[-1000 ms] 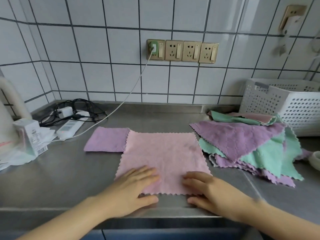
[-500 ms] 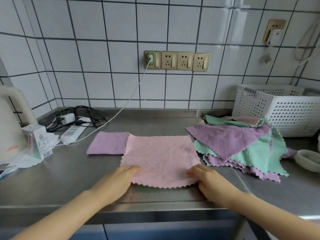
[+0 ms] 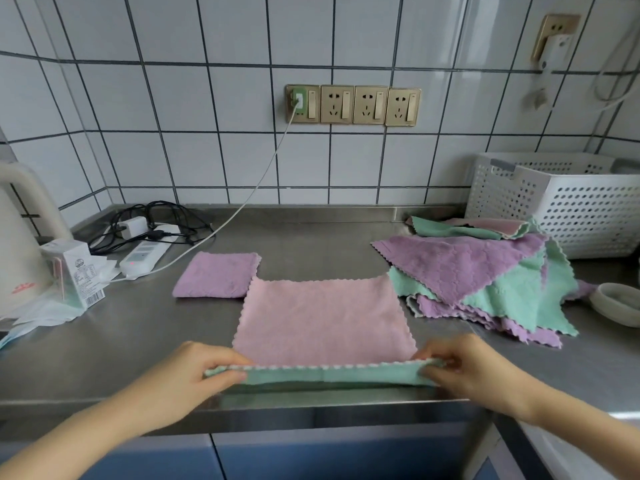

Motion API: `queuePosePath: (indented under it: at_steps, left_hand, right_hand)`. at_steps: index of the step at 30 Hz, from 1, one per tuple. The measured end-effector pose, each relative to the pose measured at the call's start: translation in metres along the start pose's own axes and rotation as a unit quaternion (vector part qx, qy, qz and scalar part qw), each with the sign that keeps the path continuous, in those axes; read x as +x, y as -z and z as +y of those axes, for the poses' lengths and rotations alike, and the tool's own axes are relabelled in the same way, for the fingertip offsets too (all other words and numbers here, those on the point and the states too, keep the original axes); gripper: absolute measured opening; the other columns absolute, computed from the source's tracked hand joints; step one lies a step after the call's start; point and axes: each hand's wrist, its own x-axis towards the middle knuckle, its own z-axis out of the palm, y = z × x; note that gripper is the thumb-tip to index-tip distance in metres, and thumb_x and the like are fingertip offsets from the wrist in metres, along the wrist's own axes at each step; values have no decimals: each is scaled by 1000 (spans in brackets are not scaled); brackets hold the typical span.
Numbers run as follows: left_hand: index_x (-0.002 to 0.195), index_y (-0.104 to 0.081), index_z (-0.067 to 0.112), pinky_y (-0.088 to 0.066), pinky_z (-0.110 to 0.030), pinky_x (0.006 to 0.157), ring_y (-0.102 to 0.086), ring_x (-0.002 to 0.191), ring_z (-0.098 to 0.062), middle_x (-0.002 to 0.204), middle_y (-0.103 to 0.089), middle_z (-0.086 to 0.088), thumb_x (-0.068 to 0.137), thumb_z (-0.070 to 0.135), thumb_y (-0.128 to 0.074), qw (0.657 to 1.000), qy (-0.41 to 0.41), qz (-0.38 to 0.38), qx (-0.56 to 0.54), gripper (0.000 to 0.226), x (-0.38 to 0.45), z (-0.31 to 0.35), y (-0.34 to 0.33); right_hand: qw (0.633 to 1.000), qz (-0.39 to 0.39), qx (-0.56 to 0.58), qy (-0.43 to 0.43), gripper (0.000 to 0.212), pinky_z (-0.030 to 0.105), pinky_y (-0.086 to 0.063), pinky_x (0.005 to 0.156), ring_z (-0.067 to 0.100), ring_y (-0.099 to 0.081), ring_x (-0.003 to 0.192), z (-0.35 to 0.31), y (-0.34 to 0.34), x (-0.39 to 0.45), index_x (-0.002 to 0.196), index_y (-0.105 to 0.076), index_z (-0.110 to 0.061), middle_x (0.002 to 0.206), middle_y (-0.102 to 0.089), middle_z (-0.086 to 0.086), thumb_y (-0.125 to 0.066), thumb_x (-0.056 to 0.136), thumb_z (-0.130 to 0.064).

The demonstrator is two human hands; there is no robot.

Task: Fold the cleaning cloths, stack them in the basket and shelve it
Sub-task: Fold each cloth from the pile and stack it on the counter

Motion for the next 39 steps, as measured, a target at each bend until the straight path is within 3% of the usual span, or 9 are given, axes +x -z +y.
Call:
queuePosePath:
  at_steps: [2,4,8,12,17,22,33,37,39]
  left_hand:
    - [80,-72,46,-37,-12,51,-46,48,5,62,-62,22,49,90,-52,999,-2,18,-30,58,-7,6,10]
    - [76,-74,37,-22,-17,42,-27,44,-3,51,-47,10,49,79,-66,997,4,57,-61,51,-2,11,16]
    - [79,-75,16,-38,-16,46,-51,49,-6,60,-66,-3,78,18,-75,956,115,143,-230,2,33,7,15]
    - [85,-66,4,-49,-17,47,-63,55,-9,78,-70,-12,82,1,-68,914,197,180,-305,4,72,-4,7]
    - [74,-64,3,-46,-23,51,-50,68,-19,74,-58,-10,78,3,-73,921,237,234,-201,10,103,-33,-12]
    - [66,-62,11,-38,-26,54,-46,48,-18,50,-55,-2,79,13,-72,946,190,247,-93,16,114,-43,-12]
    - [69,-63,-3,-45,-35,64,-62,71,-31,71,-68,-16,77,14,-73,941,176,287,40,21,133,-52,-19]
    - [100,-56,8,-51,-39,63,-65,81,-36,88,-67,-8,84,19,-65,918,137,302,218,21,110,-38,-10]
    - [100,-60,11,-50,-34,71,-64,78,-29,91,-64,-4,85,11,-62,923,4,325,207,14,94,-17,-15]
  right_hand:
    - [993,-47,103,-20,5,20,-41,58,4,-51,59,-12,14,-10,76,-73,-18,66,-64,3,-73,81,-19]
    - [984,-30,173,-38,16,16,-40,54,6,-48,54,-21,25,-10,74,-70,-1,60,-55,6,-73,79,-16]
    - [964,41,243,-105,23,18,-52,60,10,-61,62,-25,29,18,82,-68,5,70,-65,13,-67,84,-18]
    - [952,106,226,-177,22,15,-46,49,4,-48,45,-11,17,69,69,-63,-3,57,-52,2,-66,88,-14]
    - [947,118,181,-238,33,18,-42,42,11,-46,40,9,1,104,55,-55,-10,51,-49,2,-69,85,-12]
    - [941,132,172,-260,16,20,-45,44,17,-54,47,21,-6,111,72,-65,-7,60,-56,6,-71,84,-16]
    - [928,136,153,-311,26,23,-52,42,20,-62,51,15,-4,117,89,-68,6,69,-65,11,-72,82,-18]
    - [939,186,106,-269,17,37,-60,62,27,-70,65,4,7,97,101,-63,1,78,-70,14,-60,89,-11]
    - [962,216,-37,-165,21,36,-56,78,25,-68,84,-5,5,77,110,-63,-7,95,-71,8,-56,91,-13]
